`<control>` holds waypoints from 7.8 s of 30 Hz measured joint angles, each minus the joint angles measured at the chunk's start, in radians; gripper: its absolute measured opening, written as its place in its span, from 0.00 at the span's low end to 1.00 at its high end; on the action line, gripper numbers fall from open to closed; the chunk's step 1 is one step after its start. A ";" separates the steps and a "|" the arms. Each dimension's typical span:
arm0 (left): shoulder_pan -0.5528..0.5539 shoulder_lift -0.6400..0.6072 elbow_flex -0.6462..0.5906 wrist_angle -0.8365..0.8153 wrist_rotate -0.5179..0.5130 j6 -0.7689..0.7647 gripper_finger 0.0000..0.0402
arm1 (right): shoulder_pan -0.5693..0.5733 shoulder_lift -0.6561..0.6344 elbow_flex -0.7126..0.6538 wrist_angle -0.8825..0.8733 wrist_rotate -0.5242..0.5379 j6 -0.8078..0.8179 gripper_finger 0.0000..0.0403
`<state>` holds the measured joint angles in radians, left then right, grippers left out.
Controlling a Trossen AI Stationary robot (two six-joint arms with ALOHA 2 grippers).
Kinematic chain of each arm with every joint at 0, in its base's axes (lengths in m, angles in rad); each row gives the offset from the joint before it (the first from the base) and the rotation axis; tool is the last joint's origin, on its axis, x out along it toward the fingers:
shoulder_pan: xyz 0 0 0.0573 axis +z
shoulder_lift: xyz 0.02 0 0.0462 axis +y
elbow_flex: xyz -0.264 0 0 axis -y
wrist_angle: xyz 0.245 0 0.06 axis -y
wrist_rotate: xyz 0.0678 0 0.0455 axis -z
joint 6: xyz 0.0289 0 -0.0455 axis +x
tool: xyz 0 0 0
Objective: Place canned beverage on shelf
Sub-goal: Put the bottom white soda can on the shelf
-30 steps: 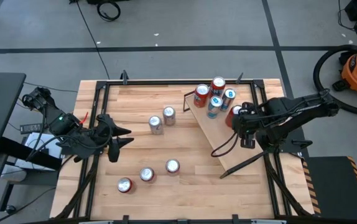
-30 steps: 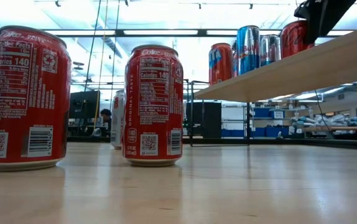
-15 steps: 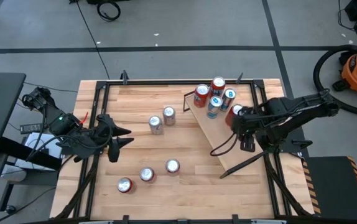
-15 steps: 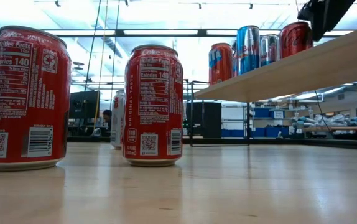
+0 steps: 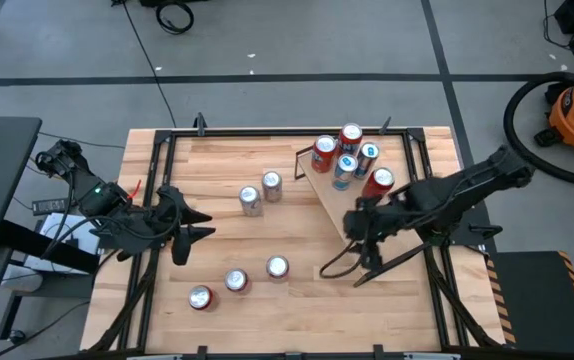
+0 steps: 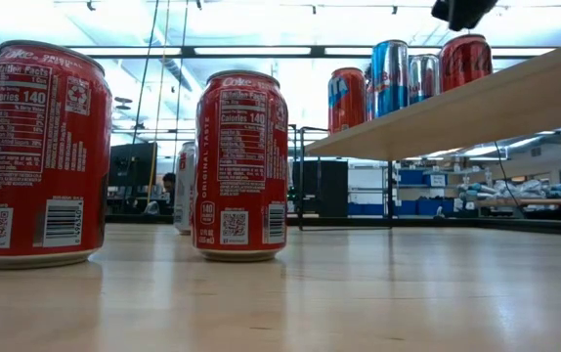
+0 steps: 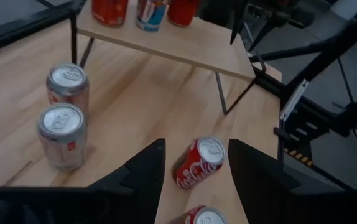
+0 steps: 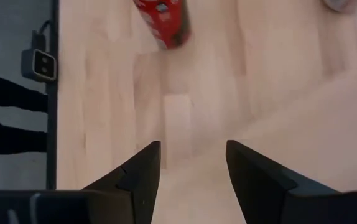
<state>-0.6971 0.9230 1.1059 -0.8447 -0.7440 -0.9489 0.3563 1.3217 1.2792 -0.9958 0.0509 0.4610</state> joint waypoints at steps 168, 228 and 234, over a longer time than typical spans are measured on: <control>0.636 0.773 0.163 0.175 0.738 1.298 0.79 | -0.141 0.182 0.363 0.213 0.064 -0.012 0.48; 0.666 0.772 0.181 0.184 0.619 1.016 0.99 | -0.161 0.182 0.363 0.265 0.133 -0.154 0.48; 0.667 0.772 0.181 0.178 0.520 1.071 0.99 | -0.161 0.182 0.363 0.266 0.132 -0.173 0.48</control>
<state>-0.0299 1.6947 1.2865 -0.6671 -0.2235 0.1222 0.1955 1.5032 1.6417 -0.7303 0.1828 0.2878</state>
